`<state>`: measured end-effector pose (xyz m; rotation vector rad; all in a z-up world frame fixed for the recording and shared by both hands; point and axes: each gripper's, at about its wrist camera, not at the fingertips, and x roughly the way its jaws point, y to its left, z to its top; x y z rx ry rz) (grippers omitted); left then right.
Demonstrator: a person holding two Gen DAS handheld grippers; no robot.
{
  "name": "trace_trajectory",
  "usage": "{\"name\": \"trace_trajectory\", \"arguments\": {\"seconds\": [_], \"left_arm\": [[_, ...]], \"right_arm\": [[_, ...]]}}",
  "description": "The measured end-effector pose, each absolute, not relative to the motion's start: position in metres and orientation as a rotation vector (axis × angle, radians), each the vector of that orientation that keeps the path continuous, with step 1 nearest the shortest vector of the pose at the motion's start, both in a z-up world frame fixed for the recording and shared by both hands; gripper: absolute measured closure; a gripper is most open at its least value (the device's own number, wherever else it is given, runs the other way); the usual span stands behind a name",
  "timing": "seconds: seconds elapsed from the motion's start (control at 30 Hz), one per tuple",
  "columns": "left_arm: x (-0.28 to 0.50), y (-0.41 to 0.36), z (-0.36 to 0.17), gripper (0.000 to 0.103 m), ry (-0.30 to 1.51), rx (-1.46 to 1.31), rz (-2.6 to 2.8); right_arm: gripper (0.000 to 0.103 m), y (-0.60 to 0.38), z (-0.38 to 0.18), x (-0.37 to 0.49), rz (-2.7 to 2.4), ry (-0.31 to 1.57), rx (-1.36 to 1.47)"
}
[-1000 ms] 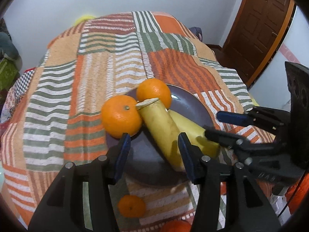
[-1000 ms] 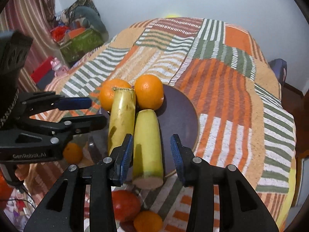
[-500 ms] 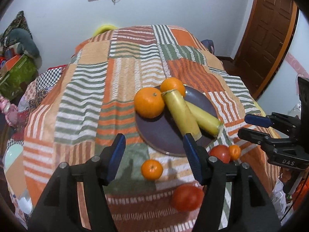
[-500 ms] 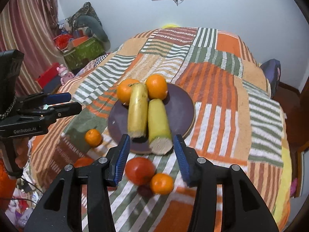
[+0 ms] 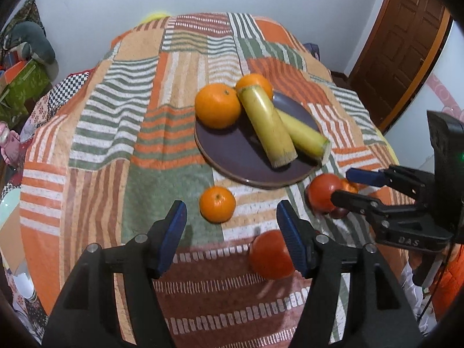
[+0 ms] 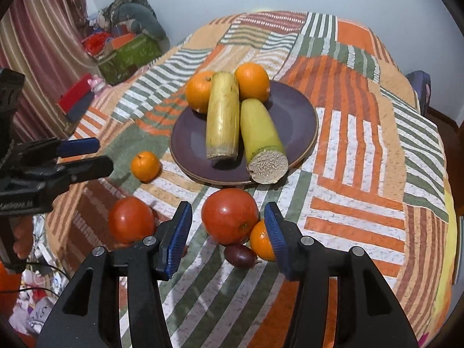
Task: Organize fruits
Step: 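Grasp a red tomato with the left tool while the right tool grasps another tomato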
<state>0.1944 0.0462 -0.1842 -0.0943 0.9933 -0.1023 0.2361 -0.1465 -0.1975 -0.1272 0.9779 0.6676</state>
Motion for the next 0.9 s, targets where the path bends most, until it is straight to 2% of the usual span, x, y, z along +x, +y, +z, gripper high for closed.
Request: {"name": "trace_trajectory", "arguments": {"seconds": [0.37, 0.47, 0.9], "left_arm": [[0.193, 0.042, -0.202, 0.039, 1.049, -0.134, -0.14], [0.192, 0.038, -0.206, 0.039, 1.063, -0.134, -0.151], [0.184, 0.023, -0.204, 0.038, 1.065, -0.145, -0.186]], "right_arm": [[0.052, -0.128, -0.21, 0.243, 0.672, 0.997, -0.209], [0.059, -0.13, -0.21, 0.244, 0.665, 0.994, -0.216], [0.06, -0.145, -0.193, 0.234, 0.685, 0.964, -0.119]]}}
